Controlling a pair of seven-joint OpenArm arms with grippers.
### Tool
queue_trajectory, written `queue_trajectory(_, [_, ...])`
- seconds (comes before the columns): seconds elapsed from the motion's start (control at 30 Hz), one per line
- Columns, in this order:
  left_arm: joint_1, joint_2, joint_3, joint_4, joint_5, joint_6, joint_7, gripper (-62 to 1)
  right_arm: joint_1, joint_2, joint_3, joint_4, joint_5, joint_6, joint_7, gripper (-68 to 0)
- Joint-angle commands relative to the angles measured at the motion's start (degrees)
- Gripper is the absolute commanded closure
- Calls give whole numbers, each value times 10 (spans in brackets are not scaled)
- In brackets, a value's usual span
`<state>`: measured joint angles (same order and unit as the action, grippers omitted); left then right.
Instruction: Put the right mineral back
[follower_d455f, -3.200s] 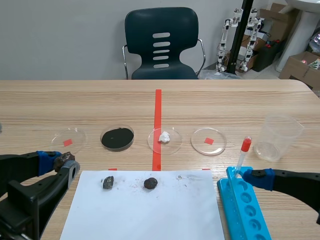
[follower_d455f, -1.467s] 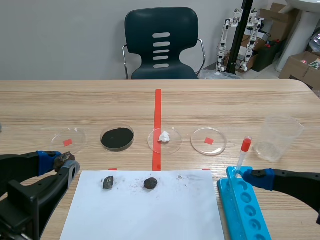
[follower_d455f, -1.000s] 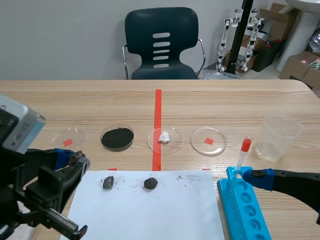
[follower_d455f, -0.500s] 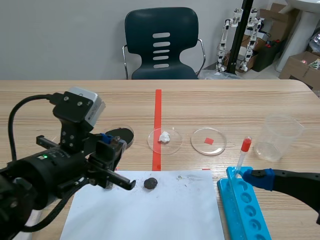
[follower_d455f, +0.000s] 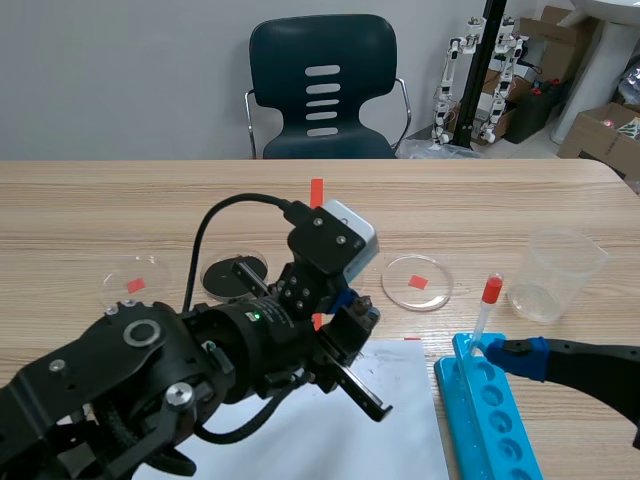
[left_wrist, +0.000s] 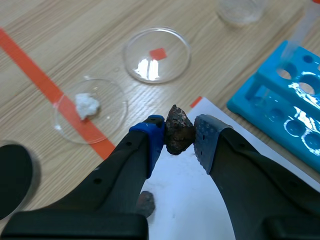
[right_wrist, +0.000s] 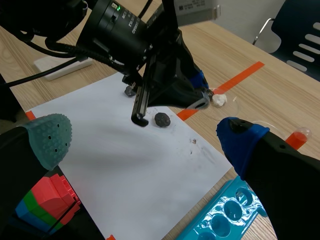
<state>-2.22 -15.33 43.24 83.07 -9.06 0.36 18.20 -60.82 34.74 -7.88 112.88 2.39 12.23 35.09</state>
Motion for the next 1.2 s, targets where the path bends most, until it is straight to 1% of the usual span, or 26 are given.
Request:
queue_trajectory(0.0, [-8, 13, 6, -10, -4, 3, -8, -117, 0, -2, 5, 13, 6, -2, 9, -606])
queue_trajectory(0.17, [-35, 38, 44, -65, -8, 3, -7, -117, 0, -2, 5, 13, 6, -2, 9, -606])
queue_trajectory(0.3, [-51, 57, 57, -96, -15, 4, -5, -117, 0, -2, 5, 13, 6, -2, 9, -606])
queue_trajectory(0.47, [-72, 76, 59, -142, -47, 4, -2, -117, 0, -2, 5, 13, 6, -2, 9, -606])
queue_trajectory(0.53, [-81, 84, 59, -163, -53, 3, -2, -117, 0, -2, 5, 13, 6, -2, 9, -606])
queue_trajectory(0.9, [-108, 115, 59, -245, -56, 3, -7, -117, 0, -2, 5, 13, 6, -2, 9, -606])
queue_trajectory(1.17, [-116, 131, 59, -271, -56, 5, -9, -117, 0, -2, 5, 13, 6, -2, 9, -606])
